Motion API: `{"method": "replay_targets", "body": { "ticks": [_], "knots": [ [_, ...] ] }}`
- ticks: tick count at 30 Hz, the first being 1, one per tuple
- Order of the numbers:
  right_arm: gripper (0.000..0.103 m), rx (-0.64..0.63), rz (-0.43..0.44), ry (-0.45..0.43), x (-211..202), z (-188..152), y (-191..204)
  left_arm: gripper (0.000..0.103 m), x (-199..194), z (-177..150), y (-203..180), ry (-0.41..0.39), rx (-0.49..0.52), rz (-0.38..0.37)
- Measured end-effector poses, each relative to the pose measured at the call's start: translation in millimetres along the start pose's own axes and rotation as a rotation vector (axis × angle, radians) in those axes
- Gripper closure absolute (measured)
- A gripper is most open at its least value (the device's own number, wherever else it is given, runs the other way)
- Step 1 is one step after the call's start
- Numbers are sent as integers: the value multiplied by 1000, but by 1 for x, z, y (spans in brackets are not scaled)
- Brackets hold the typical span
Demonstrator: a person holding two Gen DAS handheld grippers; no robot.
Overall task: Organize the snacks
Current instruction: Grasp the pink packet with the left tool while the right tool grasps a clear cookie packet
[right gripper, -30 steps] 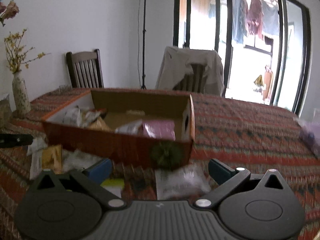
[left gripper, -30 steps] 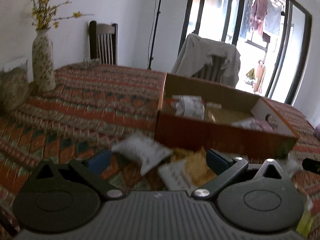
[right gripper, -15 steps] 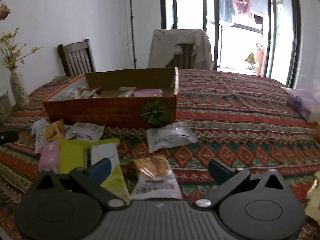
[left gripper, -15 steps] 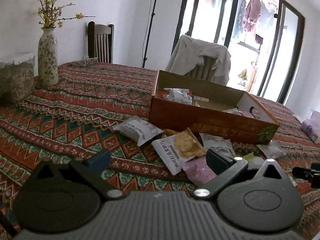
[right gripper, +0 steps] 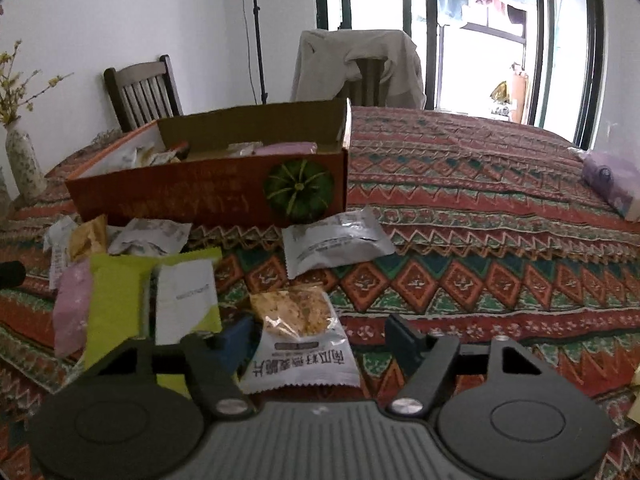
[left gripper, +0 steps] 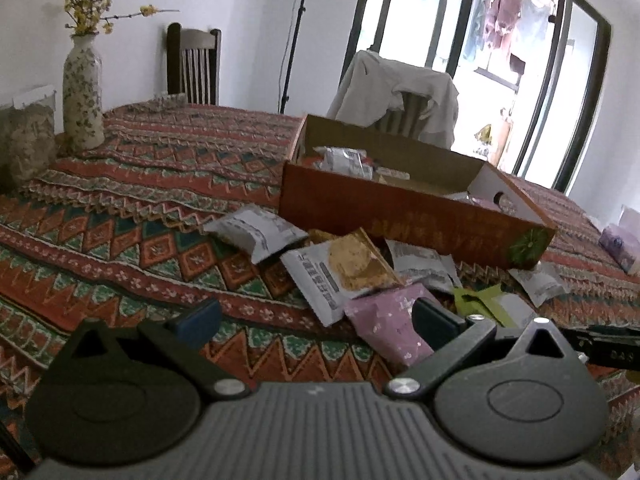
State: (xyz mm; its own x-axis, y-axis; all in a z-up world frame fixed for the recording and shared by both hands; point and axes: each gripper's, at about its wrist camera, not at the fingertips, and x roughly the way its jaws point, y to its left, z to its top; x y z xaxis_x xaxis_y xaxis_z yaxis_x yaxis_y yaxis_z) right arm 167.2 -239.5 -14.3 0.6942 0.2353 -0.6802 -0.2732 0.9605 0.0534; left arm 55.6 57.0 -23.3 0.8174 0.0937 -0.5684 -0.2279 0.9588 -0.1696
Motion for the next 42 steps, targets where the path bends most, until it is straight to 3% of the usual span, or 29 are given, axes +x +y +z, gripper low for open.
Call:
{"method": "replay_targets", "body": {
  "ticks": [9, 10, 18, 30, 42],
  "knots": [
    [60, -11, 10, -37, -2, -6, -3, 0, 17, -4, -19, 73, 20, -5],
    [67, -1, 17, -45, -3, -7, -5, 0, 19, -4, -21, 83, 20, -4],
    [66, 13, 26, -123, -22, -9, -15, 0, 40, -3, -51, 156, 18, 2],
    [66, 51, 42, -127, -28, -23, -32, 0, 65, 2, -80, 177, 12, 135],
    [66, 60, 75, -128, -28, -31, -33, 0, 54, -8, -70, 184, 43, 226]
  ]
}}
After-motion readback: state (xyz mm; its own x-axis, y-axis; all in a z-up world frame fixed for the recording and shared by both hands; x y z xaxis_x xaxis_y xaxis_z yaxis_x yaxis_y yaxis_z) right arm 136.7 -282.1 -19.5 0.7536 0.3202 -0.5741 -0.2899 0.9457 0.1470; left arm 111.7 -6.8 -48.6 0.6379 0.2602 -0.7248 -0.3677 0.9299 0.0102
